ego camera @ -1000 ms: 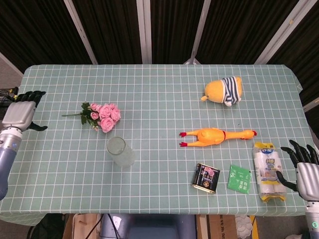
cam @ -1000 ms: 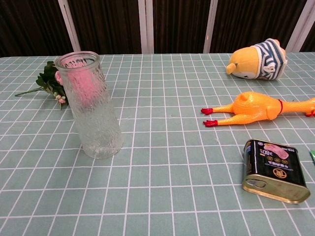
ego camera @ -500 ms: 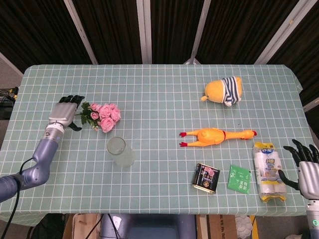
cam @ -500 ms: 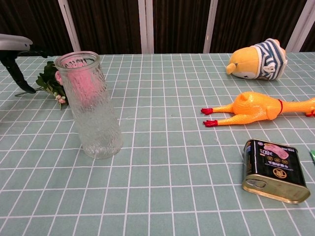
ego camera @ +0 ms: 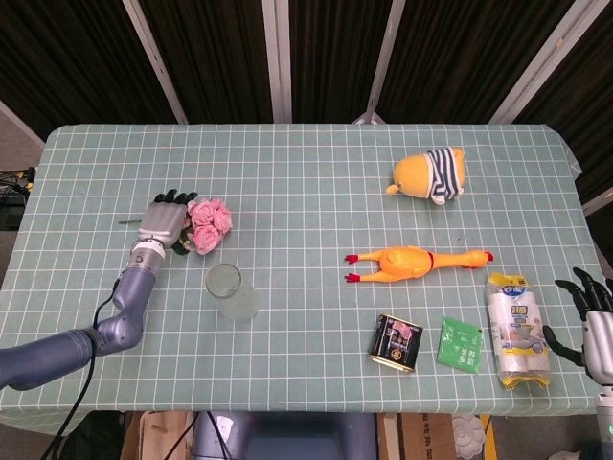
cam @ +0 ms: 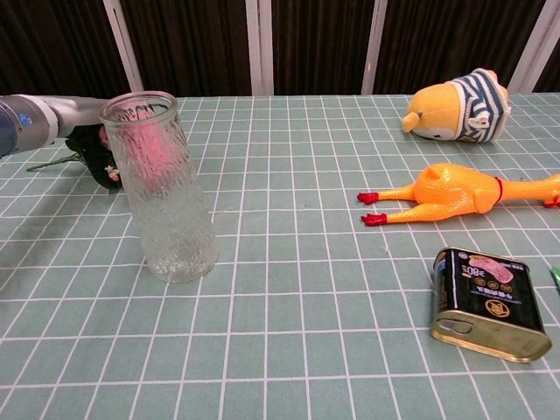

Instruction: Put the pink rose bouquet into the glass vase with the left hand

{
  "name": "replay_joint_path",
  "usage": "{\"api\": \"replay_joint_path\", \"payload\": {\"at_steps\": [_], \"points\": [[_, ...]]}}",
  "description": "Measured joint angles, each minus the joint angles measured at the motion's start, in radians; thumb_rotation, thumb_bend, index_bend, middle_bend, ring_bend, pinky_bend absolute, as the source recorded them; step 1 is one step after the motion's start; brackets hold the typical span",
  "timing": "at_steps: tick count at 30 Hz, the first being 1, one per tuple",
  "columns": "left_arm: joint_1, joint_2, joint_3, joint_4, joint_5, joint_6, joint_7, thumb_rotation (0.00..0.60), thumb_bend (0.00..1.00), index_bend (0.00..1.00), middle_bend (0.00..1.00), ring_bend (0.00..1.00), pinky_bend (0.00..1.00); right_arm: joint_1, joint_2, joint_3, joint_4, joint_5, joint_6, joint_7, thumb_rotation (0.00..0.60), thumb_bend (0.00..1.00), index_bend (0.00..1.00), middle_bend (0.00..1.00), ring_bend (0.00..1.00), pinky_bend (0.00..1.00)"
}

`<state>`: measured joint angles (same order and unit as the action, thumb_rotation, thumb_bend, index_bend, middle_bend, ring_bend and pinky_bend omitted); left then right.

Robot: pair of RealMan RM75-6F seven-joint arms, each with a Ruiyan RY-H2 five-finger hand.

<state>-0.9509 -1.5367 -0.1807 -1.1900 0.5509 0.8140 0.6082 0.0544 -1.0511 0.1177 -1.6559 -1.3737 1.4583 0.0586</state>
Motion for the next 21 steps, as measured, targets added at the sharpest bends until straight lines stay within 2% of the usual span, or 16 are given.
{"api": "replay_joint_path", "payload": {"at_steps": [6, 11, 15, 21], "points": [[-0.015, -0.035, 0.005, 0.021, 0.011, 0.031, 0.029, 0.6, 0.28, 0.13, 0.31, 0.15, 0.27, 0.001, 0.0, 0.0, 0.004, -0.003, -0.004, 0.016, 0.6, 0.32, 0.23, 0.11, 0.13, 0.04], [-0.021, -0.055, 0.013, 0.038, 0.0, 0.049, 0.068, 0.6, 0.31, 0.17, 0.34, 0.17, 0.29, 0.001, 0.002, 0.0, 0.008, -0.004, -0.008, 0.036, 0.6, 0.32, 0.23, 0.11, 0.13, 0.04], [-0.023, -0.073, 0.014, 0.057, -0.008, 0.061, 0.082, 0.6, 0.37, 0.24, 0.41, 0.22, 0.34, 0.0, 0.004, 0.003, 0.012, -0.002, -0.007, 0.051, 0.6, 0.32, 0.23, 0.11, 0.13, 0.04], [-0.016, -0.095, 0.004, 0.081, 0.041, 0.087, 0.054, 0.6, 0.47, 0.32, 0.49, 0.29, 0.41, -0.001, 0.005, 0.006, 0.015, 0.0, -0.008, 0.066, 0.6, 0.32, 0.23, 0.11, 0.13, 0.04]]}}
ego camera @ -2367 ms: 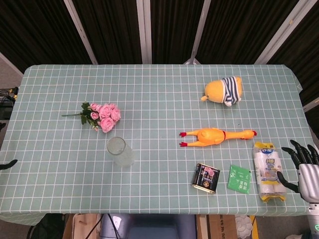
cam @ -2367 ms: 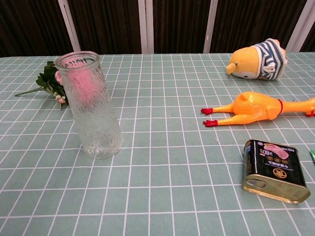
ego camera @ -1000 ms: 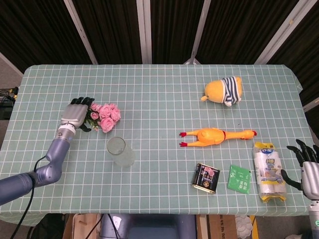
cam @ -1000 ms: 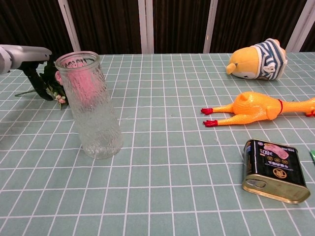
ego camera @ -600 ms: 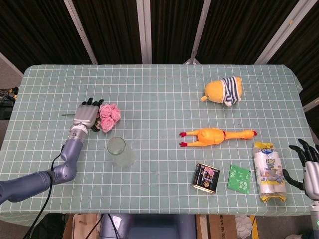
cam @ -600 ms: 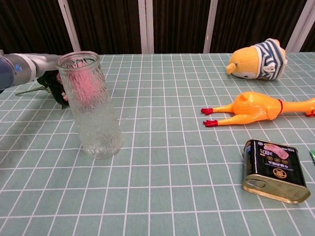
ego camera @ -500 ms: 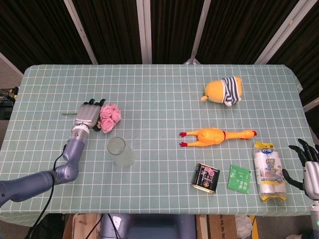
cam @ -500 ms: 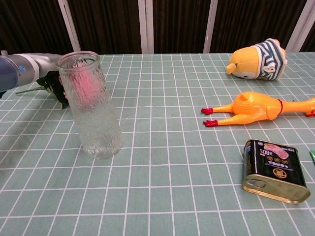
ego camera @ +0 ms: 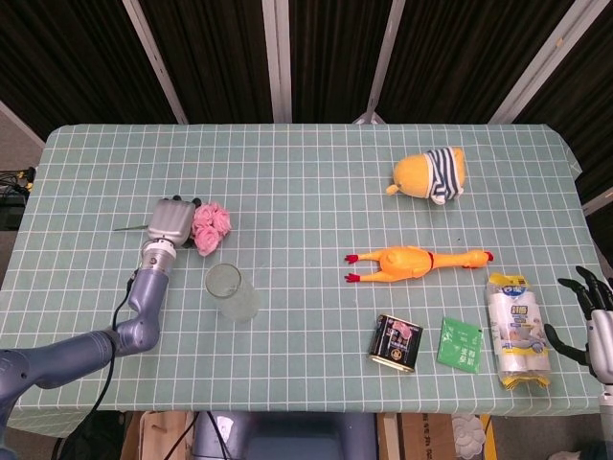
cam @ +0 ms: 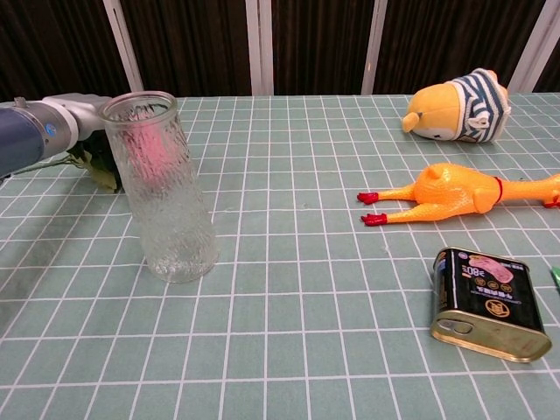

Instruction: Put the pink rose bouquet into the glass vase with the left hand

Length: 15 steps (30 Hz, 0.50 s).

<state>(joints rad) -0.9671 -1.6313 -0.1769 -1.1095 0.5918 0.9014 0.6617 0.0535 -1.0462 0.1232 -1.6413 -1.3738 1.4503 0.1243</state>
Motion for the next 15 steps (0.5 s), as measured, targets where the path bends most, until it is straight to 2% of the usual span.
{"api": "replay_joint_path", "payload": {"at_steps": [8, 15], "points": [[0.022, 0.015, -0.02, -0.028, 0.098, 0.035, -0.081, 0.6, 0.46, 0.31, 0.47, 0.29, 0.4, -0.002, 0.0, 0.001, 0.002, -0.002, 0.003, 0.012, 0.6, 0.32, 0.23, 0.11, 0.13, 0.04], [0.063, 0.144, -0.054, -0.198, 0.16, 0.077, -0.161, 0.6, 0.46, 0.29, 0.46, 0.28, 0.4, -0.002, 0.0, 0.001, 0.0, 0.0, 0.0, 0.011, 0.6, 0.32, 0.23, 0.11, 0.13, 0.04]]}}
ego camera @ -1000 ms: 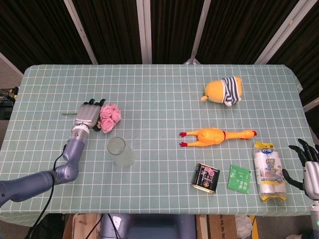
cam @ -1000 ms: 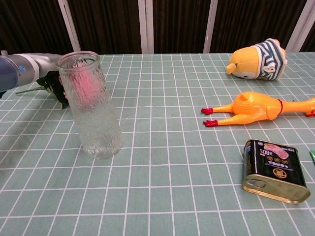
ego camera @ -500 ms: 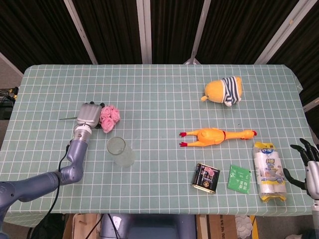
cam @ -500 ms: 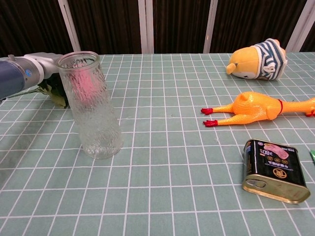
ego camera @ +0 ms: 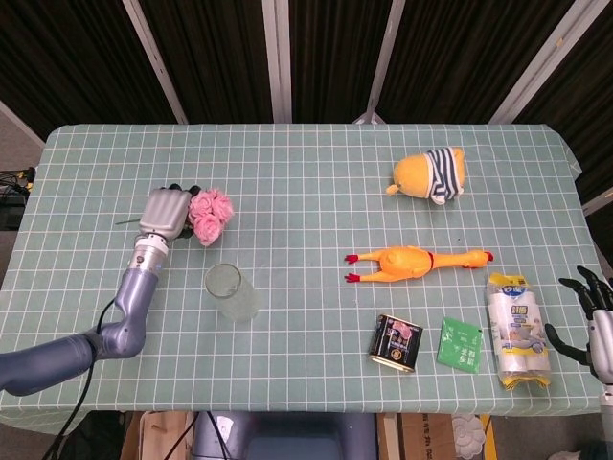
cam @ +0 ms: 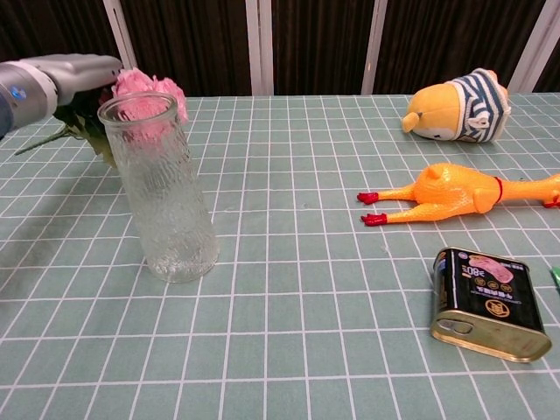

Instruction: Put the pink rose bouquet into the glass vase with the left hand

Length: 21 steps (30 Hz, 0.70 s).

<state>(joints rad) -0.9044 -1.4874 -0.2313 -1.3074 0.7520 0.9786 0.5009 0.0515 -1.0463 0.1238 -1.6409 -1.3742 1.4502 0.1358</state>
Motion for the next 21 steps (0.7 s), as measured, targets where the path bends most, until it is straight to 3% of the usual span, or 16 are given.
{"api": "replay_joint_path", "payload": {"at_steps": [11, 21], "points": [[0.14, 0.417, -0.063, -0.355, 0.149, 0.08, -0.201, 0.6, 0.46, 0.29, 0.45, 0.27, 0.39, 0.002, -0.003, -0.003, -0.014, -0.01, 0.002, -0.012, 0.6, 0.32, 0.23, 0.11, 0.13, 0.04], [0.273, 0.602, -0.143, -0.588, 0.337, 0.128, -0.688, 0.6, 0.45, 0.3, 0.45, 0.27, 0.39, 0.002, -0.003, -0.003, -0.014, -0.015, 0.005, -0.006, 0.6, 0.32, 0.23, 0.11, 0.13, 0.04]]}}
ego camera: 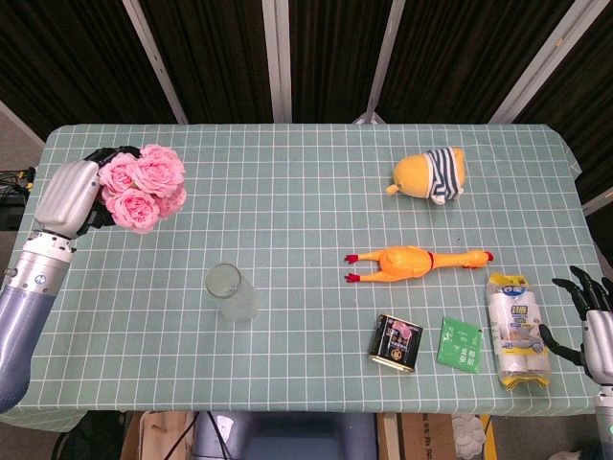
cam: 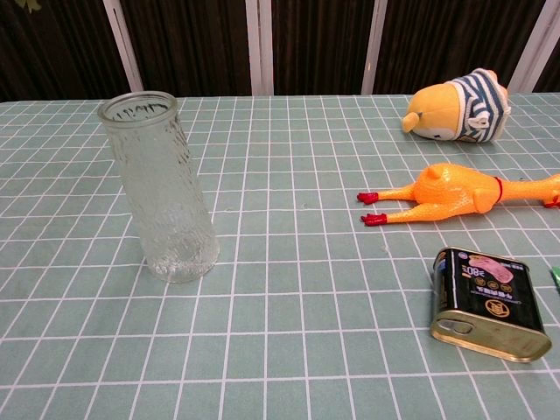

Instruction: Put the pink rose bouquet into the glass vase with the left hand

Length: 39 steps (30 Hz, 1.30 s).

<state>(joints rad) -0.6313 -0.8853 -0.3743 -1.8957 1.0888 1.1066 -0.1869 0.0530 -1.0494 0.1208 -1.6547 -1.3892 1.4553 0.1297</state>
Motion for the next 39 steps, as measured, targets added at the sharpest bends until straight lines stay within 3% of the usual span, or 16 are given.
{"api": "replay_joint_path", "payload": {"at_steps": [7, 13, 20, 30, 39], "points": [[0.064, 0.118, -0.097, -0.145, 0.065, 0.012, -0.353, 0.6, 0.45, 0.3, 0.45, 0.27, 0.39, -0.004, 0.003, 0.003, 0.0, 0.0, 0.008, 0.011, 0.6, 0.32, 0.23, 0.11, 0.13, 0.04], [0.082, 0.176, -0.152, -0.233, 0.084, 0.004, -0.521, 0.6, 0.44, 0.3, 0.45, 0.27, 0.39, -0.007, 0.007, 0.001, 0.0, -0.001, 0.01, 0.021, 0.6, 0.32, 0.23, 0.11, 0.13, 0.04], [0.066, 0.195, -0.162, -0.296, 0.078, -0.044, -0.506, 0.6, 0.44, 0.3, 0.45, 0.27, 0.39, -0.009, 0.01, 0.002, 0.003, -0.002, 0.009, 0.032, 0.6, 0.32, 0.23, 0.11, 0.13, 0.04], [0.014, 0.2, -0.188, -0.401, 0.055, -0.141, -0.609, 0.6, 0.44, 0.3, 0.45, 0.27, 0.39, -0.009, 0.01, 0.001, 0.003, -0.006, 0.011, 0.036, 0.6, 0.32, 0.24, 0.11, 0.13, 0.04], [-0.014, 0.173, -0.159, -0.397, 0.039, -0.189, -0.592, 0.6, 0.44, 0.3, 0.45, 0.27, 0.39, -0.014, 0.017, 0.003, 0.007, -0.002, 0.016, 0.055, 0.6, 0.32, 0.24, 0.11, 0.13, 0.04]]}}
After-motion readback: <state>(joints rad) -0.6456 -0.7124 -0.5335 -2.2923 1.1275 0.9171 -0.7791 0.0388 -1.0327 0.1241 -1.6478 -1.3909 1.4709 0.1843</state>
